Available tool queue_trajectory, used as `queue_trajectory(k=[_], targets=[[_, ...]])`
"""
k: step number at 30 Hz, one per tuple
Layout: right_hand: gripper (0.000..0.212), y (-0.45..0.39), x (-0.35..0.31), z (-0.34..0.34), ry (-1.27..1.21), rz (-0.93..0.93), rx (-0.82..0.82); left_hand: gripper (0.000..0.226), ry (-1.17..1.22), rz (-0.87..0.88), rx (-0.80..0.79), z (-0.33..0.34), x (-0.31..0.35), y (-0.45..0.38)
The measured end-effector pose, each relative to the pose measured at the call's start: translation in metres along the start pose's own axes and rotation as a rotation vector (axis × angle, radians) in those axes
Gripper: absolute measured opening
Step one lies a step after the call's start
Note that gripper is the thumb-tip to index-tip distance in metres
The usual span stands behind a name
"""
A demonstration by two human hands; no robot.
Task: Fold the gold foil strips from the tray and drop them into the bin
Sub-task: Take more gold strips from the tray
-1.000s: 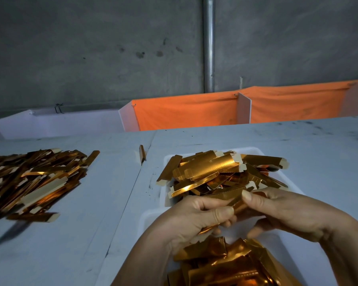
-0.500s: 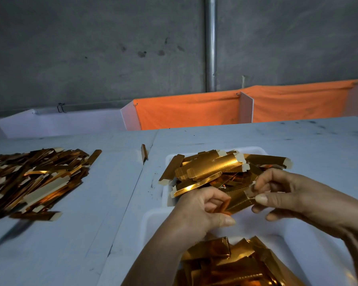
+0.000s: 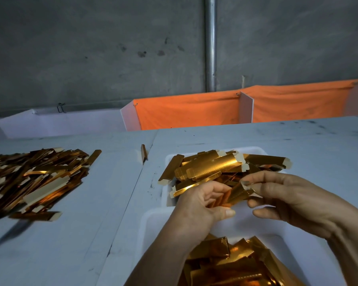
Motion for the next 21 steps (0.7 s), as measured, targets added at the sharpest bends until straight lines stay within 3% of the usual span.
queue_trajectory(k=[8, 16, 21], targets=[[0.017, -0.002, -0.004, -0.002, 0.039, -0.090, 0.121, 0.043, 0.006, 0.041, 0.007, 0.003, 0.004, 0.000], [0.014, -0.001, -0.005, -0.002, 0.004, -0.105, 0.089, 0.042, -0.310, 0.243, 0.001, 0.004, 0.014, 0.002], [0.010, -0.001, -0.004, -0.002, -0.094, -0.094, 0.046, 0.055, -0.333, 0.259, 0.018, 0.003, 0.017, 0.002]])
Point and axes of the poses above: each hand's wrist, its own y-axis away from the middle knuckle, its own z-axis out of the palm, x = y × z, the point moved 4 cm from there along -y, towards the middle knuckle, and after that the axes turned 11 degrees about z, right-handed, at the moved point
